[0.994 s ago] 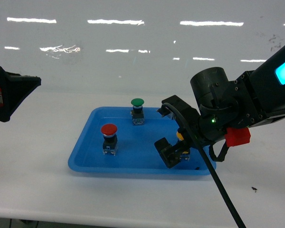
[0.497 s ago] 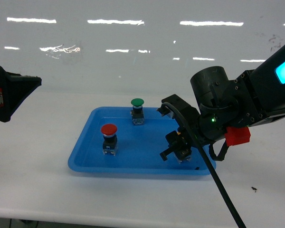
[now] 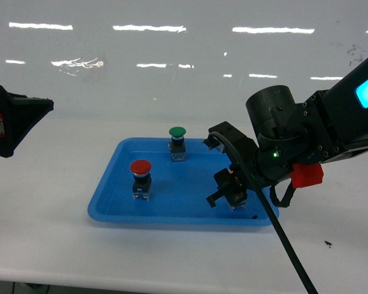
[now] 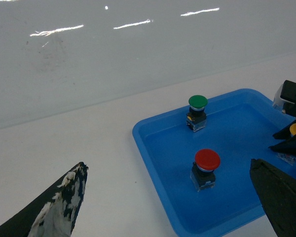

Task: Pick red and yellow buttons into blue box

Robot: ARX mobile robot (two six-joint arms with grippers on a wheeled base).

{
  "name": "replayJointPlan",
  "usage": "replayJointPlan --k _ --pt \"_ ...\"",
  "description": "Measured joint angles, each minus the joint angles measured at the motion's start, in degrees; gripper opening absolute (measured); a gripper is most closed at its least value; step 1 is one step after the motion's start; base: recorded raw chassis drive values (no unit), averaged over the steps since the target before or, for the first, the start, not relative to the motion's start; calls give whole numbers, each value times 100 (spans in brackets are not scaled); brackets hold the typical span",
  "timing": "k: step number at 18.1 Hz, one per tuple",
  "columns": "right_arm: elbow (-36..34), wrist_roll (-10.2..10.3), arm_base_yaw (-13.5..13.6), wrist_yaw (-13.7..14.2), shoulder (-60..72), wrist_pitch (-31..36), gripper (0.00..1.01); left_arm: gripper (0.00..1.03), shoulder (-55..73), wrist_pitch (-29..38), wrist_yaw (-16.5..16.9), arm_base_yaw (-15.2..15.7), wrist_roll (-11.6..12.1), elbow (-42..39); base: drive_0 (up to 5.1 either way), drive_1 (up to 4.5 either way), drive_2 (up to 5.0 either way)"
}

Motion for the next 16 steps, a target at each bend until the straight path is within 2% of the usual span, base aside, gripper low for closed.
replayJointPlan --k 4,11,16 --pt "-304 50 -59 155 -179 214 30 98 0 2 -2 0 0 0 0 0 0" --pt "-1069 474 -31 42 -1683 389 29 98 0 2 0 0 0 0 0 0 0" --pt "-2601 914 127 201 -2979 890 29 98 0 0 0 0 0 0 0 0 0"
